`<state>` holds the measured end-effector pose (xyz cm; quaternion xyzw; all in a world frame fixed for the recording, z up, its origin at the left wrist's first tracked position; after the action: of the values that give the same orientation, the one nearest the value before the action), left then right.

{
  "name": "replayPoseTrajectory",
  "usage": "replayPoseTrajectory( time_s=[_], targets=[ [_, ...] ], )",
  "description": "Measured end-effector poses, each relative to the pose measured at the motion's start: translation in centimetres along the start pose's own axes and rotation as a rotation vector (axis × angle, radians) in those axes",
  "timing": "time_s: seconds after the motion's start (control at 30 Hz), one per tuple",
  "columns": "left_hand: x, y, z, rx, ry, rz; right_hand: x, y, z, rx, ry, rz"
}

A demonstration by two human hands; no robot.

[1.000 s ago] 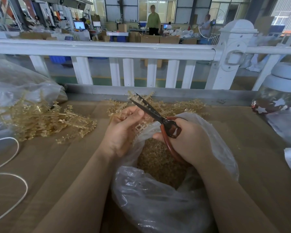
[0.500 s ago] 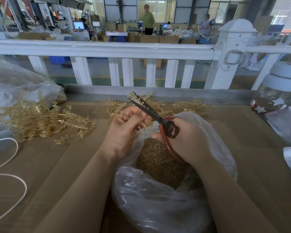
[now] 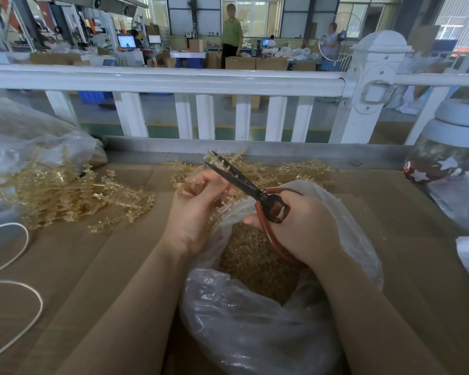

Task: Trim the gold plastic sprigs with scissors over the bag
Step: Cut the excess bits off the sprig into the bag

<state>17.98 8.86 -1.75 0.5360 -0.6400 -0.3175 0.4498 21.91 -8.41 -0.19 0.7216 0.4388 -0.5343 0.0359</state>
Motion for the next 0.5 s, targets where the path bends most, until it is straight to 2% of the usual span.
replayPoseTrajectory(
  time_s=[0.33,0.5],
  targets=[
    [-0.58,0.06,-0.07,0.006,0.046,-0.001,0.05,-0.10,0.02,-0.024,0.018,0.029],
    [-0.45,0.30,-0.05,0.007,0.013,-0.019,0.27,0.08,-0.10,0.009,-0.018,0.062]
  ],
)
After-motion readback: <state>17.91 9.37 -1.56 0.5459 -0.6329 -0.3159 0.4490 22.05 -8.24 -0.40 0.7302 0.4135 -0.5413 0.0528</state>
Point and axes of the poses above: each hand's wrist, its own z-axis away from the middle knuckle, its own x-axis out of the palm, y = z × x, the point moved 10 cm from there along -z, towards the middle knuckle, and after that the axes turned 13 degrees about -y, right-handed, at the moved point
